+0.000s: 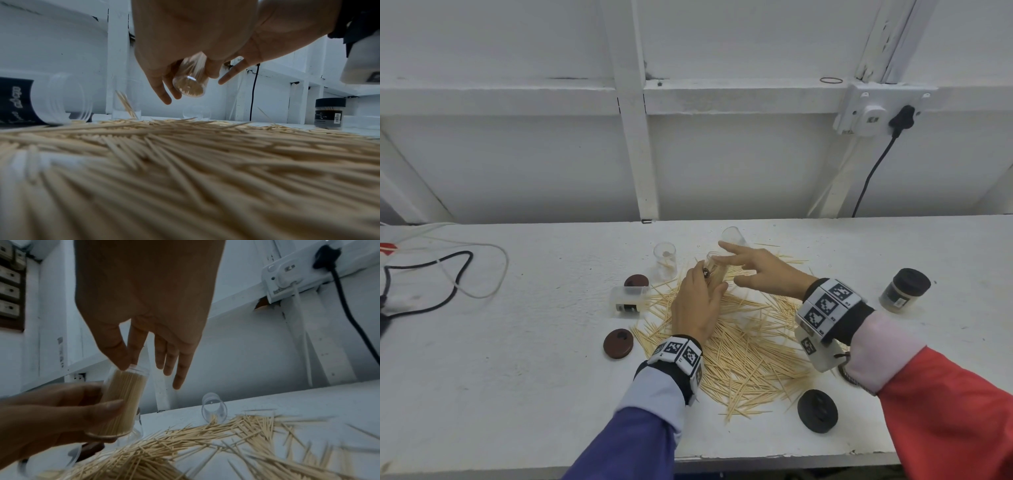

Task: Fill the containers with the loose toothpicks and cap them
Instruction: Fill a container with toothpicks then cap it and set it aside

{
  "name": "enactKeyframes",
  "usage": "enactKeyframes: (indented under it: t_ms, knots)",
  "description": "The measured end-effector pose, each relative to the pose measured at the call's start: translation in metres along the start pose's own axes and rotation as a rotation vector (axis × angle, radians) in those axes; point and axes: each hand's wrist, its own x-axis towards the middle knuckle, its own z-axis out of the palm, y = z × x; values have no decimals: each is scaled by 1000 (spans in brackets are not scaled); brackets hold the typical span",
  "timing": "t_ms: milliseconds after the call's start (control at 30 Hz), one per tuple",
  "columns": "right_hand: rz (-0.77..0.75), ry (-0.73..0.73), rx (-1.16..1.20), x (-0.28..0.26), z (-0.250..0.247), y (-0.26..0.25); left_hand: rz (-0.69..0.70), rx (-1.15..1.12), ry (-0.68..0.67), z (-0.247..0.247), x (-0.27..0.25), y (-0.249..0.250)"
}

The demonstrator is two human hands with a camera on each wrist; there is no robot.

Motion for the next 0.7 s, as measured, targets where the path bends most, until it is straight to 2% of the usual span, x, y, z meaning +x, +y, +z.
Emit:
enactKeyframes:
  t_ms: [167,267,333,433,500,700]
  knots:
    - [4,167,226,-3,-4,-7,26,-41,-26,1,1,2]
    - [60,67,320,-3,-4,-10,65,-83,-23,3,0,0]
    - [64,69,308,-2,-1,-8,83,-93,-21,4,0,0]
    - [39,229,192,-3,3,-5,92,-64,-17,5,2,-1]
    - [15,273,159,-3,8,-2,101,-12,-19,6,3,-1]
    - [25,293,290,-3,13,-1,121,74,27,7,3,-4]
